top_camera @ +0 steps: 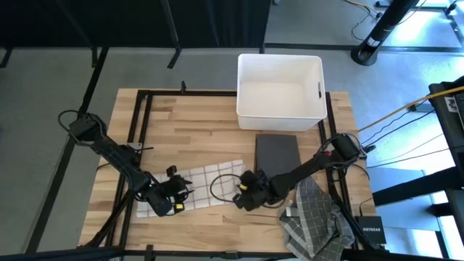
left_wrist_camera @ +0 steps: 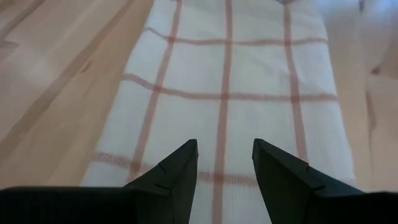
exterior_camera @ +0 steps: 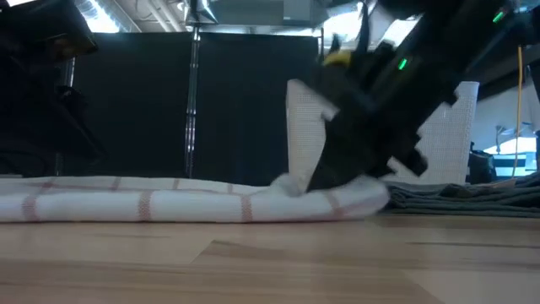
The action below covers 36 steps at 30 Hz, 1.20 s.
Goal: Fold towel
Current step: Fold the white towel
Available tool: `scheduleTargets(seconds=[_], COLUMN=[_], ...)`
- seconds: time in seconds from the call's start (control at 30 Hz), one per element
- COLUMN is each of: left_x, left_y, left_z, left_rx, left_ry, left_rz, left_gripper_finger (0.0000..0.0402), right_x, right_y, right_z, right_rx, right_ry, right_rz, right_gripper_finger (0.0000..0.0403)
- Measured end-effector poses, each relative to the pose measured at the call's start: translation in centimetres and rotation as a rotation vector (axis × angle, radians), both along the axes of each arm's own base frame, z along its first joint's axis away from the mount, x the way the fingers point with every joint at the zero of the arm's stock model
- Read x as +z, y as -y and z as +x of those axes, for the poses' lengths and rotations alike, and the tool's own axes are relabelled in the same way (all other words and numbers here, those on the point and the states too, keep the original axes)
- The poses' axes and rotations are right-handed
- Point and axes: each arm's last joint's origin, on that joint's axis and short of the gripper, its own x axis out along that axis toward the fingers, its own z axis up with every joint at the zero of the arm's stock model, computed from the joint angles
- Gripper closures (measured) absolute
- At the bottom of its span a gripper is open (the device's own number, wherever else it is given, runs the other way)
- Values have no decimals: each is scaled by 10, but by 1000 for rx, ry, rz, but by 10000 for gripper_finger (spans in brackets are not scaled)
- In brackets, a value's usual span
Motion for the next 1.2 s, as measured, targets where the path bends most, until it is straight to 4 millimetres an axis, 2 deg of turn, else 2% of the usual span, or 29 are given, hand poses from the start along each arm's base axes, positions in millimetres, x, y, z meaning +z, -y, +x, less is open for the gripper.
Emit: scheduleTargets(seconds=[0.17,0.27,0.47,0.63,0.73,0.87,1.03,1.1,1.2], left_x=[0,-6,-33,-46,-48,-45,-38,-28,-3], left_y=[2,3,0,-5,-5,-4,0,0,3], left_z=[10,20,36,45,49,53,58,56,49], left_rx=[-15,-37,-49,-10,-24,-89,-150,-173,-194], left_ry=[51,63,6,8,19,34,36,28,14], left_rz=[-20,-27,-62,-88,-89,-61,-36,-34,-79], left_gripper_finger=[254,254,254,254,254,254,254,254,254], right_x=[14,22,46,66,80,89,91,89,87], right_y=[-3,-5,-11,-12,-14,-18,-17,-17,-17], right_z=[-3,-2,10,23,34,47,52,52,51], right_rx=[11,19,75,76,98,172,206,207,210], right_ry=[29,48,110,182,309,453,494,481,455], right_rz=[15,32,-2,-58,-89,-160,-201,-208,-219], right_gripper_finger=[363,366,393,378,375,381,385,383,383])
